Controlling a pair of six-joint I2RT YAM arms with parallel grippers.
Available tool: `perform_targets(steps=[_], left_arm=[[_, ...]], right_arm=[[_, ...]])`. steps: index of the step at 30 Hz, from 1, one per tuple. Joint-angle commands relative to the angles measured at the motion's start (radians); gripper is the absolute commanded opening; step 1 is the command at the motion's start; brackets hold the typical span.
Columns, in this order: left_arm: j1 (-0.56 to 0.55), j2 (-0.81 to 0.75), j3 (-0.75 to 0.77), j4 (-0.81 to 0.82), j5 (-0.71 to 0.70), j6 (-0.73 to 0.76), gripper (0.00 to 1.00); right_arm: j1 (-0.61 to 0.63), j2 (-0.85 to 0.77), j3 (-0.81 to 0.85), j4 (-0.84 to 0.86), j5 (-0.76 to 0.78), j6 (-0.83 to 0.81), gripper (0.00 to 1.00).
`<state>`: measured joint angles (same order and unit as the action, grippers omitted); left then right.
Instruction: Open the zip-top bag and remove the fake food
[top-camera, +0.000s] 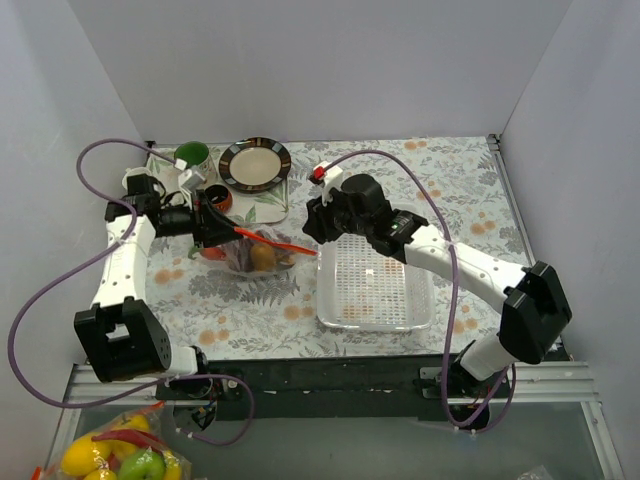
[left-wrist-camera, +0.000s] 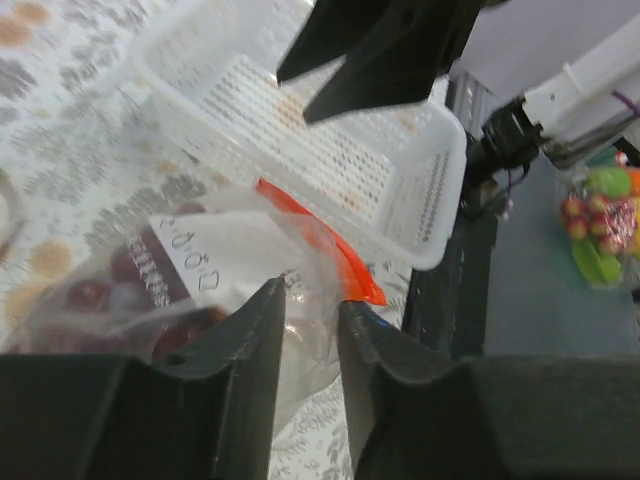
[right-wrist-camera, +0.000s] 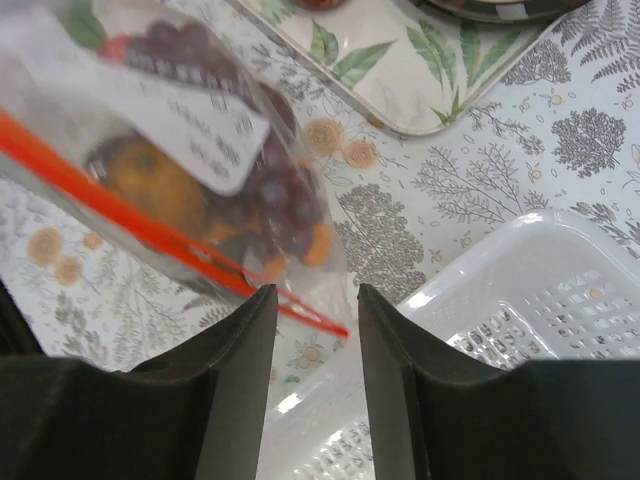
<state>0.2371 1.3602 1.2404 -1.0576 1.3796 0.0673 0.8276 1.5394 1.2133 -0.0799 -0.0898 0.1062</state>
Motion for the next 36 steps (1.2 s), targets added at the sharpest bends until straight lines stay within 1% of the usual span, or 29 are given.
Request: perform_targets(steps=[1, 3, 4, 5, 6, 7, 10, 11, 13, 14, 15, 16, 18, 19, 20, 22, 26, 28, 32, 36], left_arm=[[-0.032, 0.023, -0.068, -0.329, -0.069, 0.304, 0.34], [-0.032, 0.016, -0.091, -0.328, -0.079, 0.305, 0.49], [-0.036, 0.011, -0.097, -0.328, -0.077, 0.301, 0.73], [-0.038, 0.005, -0.099, -0.328, -0.073, 0.299, 0.85], [-0.038, 0.002, -0.098, -0.328, -0.067, 0.296, 0.95], [-0.036, 0.001, -0.091, -0.328, -0.06, 0.292, 0.98], [-0.038, 0.01, -0.053, -0.326, -0.065, 0.284, 0.98], [-0.036, 0.014, -0.042, -0.324, -0.071, 0.279, 0.98], [-0.036, 0.019, -0.025, -0.297, -0.092, 0.266, 0.98], [-0.038, 0.019, -0.028, -0.282, -0.103, 0.253, 0.98], [-0.038, 0.016, -0.036, -0.263, -0.119, 0.247, 0.98], [-0.036, 0.005, -0.062, -0.211, -0.135, 0.238, 0.98], [-0.036, -0.007, -0.096, -0.138, -0.198, 0.186, 0.98], [-0.036, -0.018, -0.134, -0.081, -0.218, 0.177, 0.98], [-0.038, -0.021, -0.151, -0.059, -0.264, 0.175, 0.98], [-0.038, -0.021, -0.203, 0.009, -0.307, 0.166, 0.98], [-0.036, -0.029, -0.289, 0.145, -0.416, 0.112, 0.98], [-0.038, -0.032, -0.317, 0.203, -0.477, 0.094, 0.97], [-0.038, -0.033, -0.344, 0.234, -0.547, 0.094, 0.9], [-0.038, -0.038, -0.375, 0.252, -0.582, 0.106, 0.88]], right_arm=[[0.034, -0.071, -0.008, 0.019, -0.011, 0.079, 0.49], [0.068, -0.079, -0.02, -0.001, 0.016, 0.087, 0.5], [0.079, -0.088, -0.024, -0.003, 0.018, 0.09, 0.5], [0.091, -0.093, -0.031, -0.003, 0.018, 0.096, 0.5], [0.113, -0.097, -0.037, 0.0, 0.016, 0.108, 0.5], [0.126, -0.104, -0.043, 0.0, 0.018, 0.115, 0.5], [0.185, -0.122, -0.073, -0.012, 0.024, 0.133, 0.48], [0.202, -0.131, -0.084, -0.018, 0.03, 0.139, 0.45], [0.257, -0.166, -0.121, -0.024, 0.039, 0.154, 0.41], [0.275, -0.182, -0.17, -0.026, 0.059, 0.164, 0.38], [0.31, -0.199, -0.198, -0.026, 0.068, 0.17, 0.35], [0.327, -0.237, -0.221, -0.026, 0.077, 0.185, 0.33], [0.373, -0.277, -0.306, -0.012, 0.084, 0.197, 0.29], [0.389, -0.31, -0.339, 0.0, 0.084, 0.207, 0.29], [0.401, -0.323, -0.363, 0.031, 0.079, 0.217, 0.28], [0.436, -0.329, -0.412, 0.048, 0.085, 0.227, 0.28], [0.475, -0.276, -0.405, 0.072, 0.148, 0.217, 0.29], [0.487, -0.221, -0.374, 0.118, 0.154, 0.205, 0.32], [0.498, -0.125, -0.328, 0.149, 0.134, 0.198, 0.34], [0.504, -0.033, -0.288, 0.169, 0.111, 0.196, 0.35]])
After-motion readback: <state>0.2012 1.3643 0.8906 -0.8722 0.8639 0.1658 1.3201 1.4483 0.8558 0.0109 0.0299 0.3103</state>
